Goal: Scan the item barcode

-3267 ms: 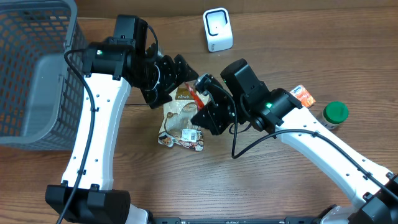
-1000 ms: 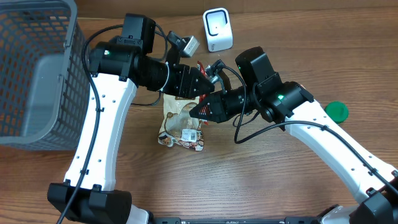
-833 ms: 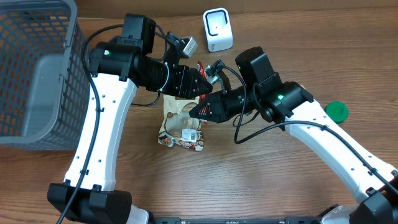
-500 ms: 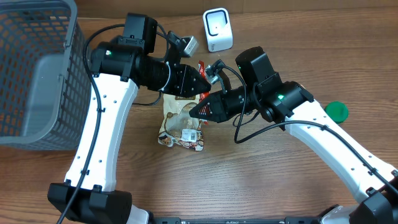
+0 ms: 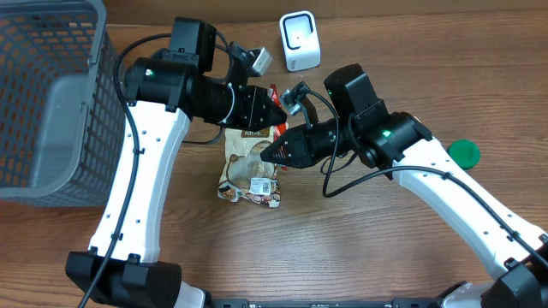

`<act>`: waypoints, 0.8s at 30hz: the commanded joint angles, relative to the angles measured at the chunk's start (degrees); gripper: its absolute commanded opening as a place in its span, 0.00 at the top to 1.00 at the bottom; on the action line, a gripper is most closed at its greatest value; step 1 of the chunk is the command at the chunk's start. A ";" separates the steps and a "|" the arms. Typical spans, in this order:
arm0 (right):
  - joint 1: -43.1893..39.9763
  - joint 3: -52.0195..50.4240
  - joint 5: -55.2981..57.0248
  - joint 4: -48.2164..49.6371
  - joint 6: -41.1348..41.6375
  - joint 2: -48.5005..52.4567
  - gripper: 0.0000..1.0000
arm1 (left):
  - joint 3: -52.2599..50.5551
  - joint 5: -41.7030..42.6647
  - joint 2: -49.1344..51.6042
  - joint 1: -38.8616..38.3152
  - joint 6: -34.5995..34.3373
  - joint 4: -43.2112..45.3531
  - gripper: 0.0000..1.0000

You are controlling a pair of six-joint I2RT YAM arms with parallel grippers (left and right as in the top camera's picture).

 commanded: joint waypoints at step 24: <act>-1.81 0.81 2.40 -5.57 -6.47 -1.51 0.65 | -0.04 -14.03 0.28 1.05 -29.79 -3.72 0.96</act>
